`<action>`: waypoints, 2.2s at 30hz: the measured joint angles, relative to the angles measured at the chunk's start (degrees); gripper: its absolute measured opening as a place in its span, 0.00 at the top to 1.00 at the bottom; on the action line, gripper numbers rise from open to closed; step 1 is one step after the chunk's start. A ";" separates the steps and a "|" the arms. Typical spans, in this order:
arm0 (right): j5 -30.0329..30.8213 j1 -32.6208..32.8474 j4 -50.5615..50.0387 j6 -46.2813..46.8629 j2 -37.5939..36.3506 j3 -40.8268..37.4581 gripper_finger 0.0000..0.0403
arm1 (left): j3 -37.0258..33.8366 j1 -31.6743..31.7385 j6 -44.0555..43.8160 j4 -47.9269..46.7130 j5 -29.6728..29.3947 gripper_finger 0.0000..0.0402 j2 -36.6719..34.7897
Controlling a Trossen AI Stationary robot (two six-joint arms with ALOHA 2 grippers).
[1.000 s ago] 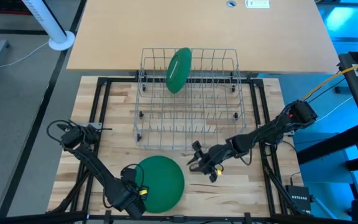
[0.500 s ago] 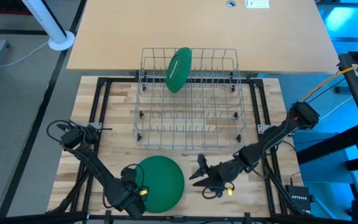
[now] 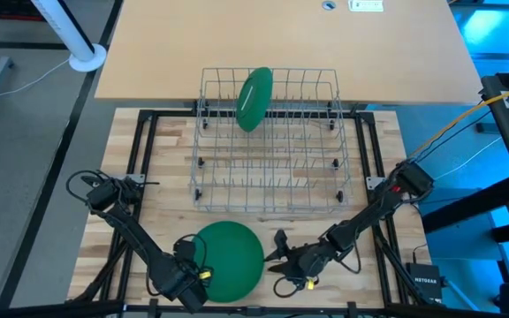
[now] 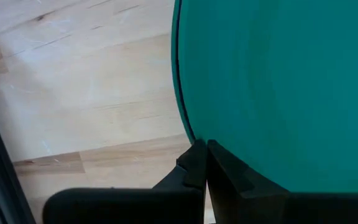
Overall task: Sort dishes
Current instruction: Put the top green plate into the dish rack
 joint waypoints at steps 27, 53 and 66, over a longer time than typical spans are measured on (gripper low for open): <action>2.26 0.39 -1.85 -17.13 1.75 -0.07 0.62 | 0.00 0.00 0.48 0.87 -0.02 1.00 0.00; -3.09 -4.30 -1.74 -43.65 1.75 -0.05 0.62 | 0.01 0.00 0.48 1.09 -0.02 1.00 0.00; -4.62 -4.63 -1.55 -43.65 1.73 -0.04 0.69 | 0.00 0.00 0.48 1.09 -0.02 1.00 0.00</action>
